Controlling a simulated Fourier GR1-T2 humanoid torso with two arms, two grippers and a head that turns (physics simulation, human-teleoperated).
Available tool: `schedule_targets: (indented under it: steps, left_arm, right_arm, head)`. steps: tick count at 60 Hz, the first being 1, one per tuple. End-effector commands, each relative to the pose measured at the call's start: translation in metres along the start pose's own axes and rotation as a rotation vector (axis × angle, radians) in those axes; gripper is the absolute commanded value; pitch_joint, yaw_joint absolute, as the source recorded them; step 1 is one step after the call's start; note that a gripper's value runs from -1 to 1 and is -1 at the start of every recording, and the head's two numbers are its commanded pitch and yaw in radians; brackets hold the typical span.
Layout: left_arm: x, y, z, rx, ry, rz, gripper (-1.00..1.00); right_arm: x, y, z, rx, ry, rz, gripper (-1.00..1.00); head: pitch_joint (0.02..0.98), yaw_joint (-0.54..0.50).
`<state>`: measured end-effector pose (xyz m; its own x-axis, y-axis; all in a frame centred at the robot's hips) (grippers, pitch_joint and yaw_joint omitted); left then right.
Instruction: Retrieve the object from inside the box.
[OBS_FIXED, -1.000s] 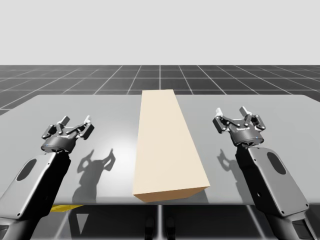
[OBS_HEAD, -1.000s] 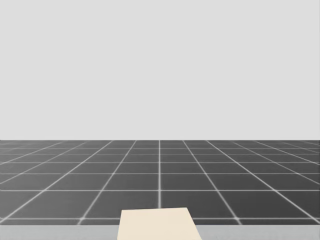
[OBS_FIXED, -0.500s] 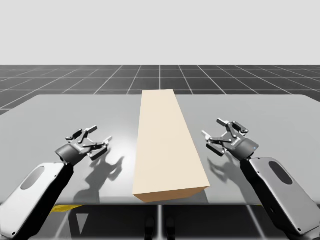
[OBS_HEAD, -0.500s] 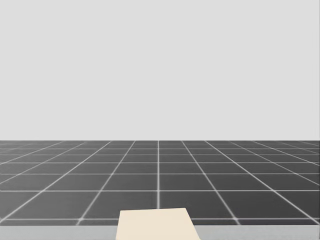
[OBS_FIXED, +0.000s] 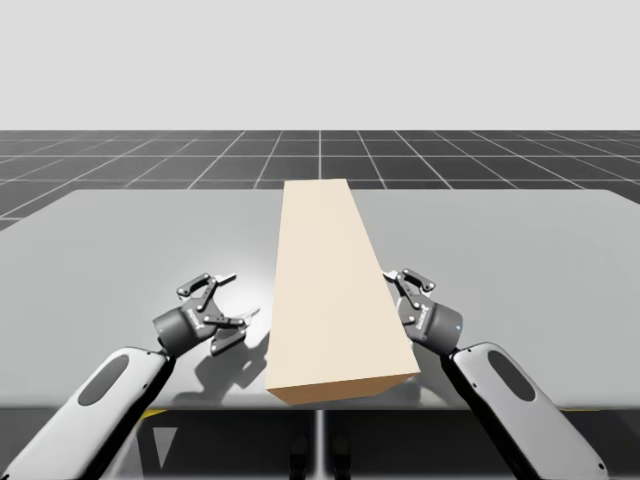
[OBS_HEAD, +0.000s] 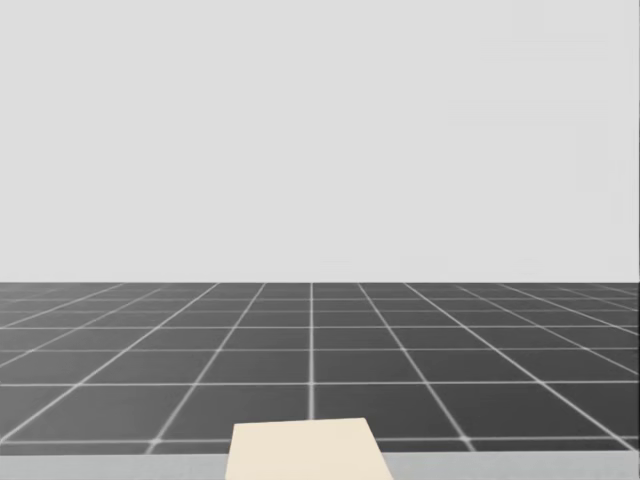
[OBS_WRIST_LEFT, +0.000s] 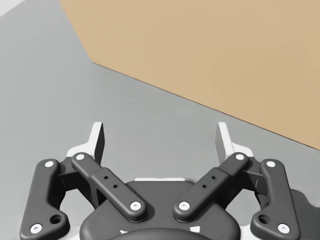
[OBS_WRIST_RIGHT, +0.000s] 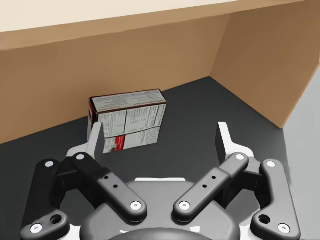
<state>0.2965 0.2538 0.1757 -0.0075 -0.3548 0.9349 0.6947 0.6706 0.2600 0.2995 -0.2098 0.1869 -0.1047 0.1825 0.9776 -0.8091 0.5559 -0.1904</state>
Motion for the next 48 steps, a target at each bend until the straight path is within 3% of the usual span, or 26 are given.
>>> schedule_targets:
  steps: [1, 4, 7, 10, 12, 14, 26, 28, 39, 48]
  left_arm:
    - [-0.003, -0.008, -0.004, -0.012, 0.021, -0.028, -1.0]
    - [-0.003, -0.008, -0.005, -0.011, 0.026, -0.034, -1.0]
    - [-0.003, -0.009, -0.006, -0.008, 0.03, -0.039, -1.0]
    - [-0.004, -0.009, -0.006, -0.005, 0.033, -0.044, -1.0]
    - [-0.004, -0.009, -0.006, -0.004, 0.035, -0.046, -1.0]
    - [-0.004, -0.009, -0.007, -0.001, 0.038, -0.052, -1.0]
    - [-0.006, -0.01, -0.007, 0.004, 0.042, -0.067, -1.0]
    - [-0.006, -0.01, -0.008, 0.006, 0.042, -0.071, -1.0]
    - [-0.007, -0.01, -0.008, 0.011, 0.048, -0.088, -1.0]
    - [-0.009, -0.011, -0.009, 0.008, 0.054, -0.102, -1.0]
  right_arm:
    - [-0.008, 0.014, -0.021, 0.067, -0.005, -0.016, -1.0]
    - [-0.012, 0.012, -0.026, 0.072, 0.0, -0.004, -1.0]
    - [-0.016, 0.009, -0.029, 0.1, 0.017, -0.022, -1.0]
    - [-0.02, 0.007, -0.031, 0.113, 0.008, -0.008, -1.0]
    - [-0.021, 0.007, -0.033, 0.13, 0.008, -0.023, -1.0]
    - [-0.023, 0.007, -0.036, 0.148, 0.01, -0.011, -1.0]
    - [-0.026, -0.002, -0.047, 0.194, 0.006, -0.024, -1.0]
    - [-0.026, -0.004, -0.051, 0.207, -0.001, -0.015, -1.0]
    - [-0.033, -0.013, -0.062, 0.222, 0.01, -0.04, -1.0]
    - [-0.043, -0.013, -0.078, 0.244, 0.03, -0.037, -1.0]
  head:
    - [0.054, -0.02]
    - [0.056, -0.03]
    - [0.061, -0.03]
    - [0.064, -0.03]
    - [0.067, -0.03]
    - [0.069, -0.03]
    - [0.078, -0.04]
    - [0.079, -0.04]
    - [0.093, -0.04]
    - [0.102, -0.05]
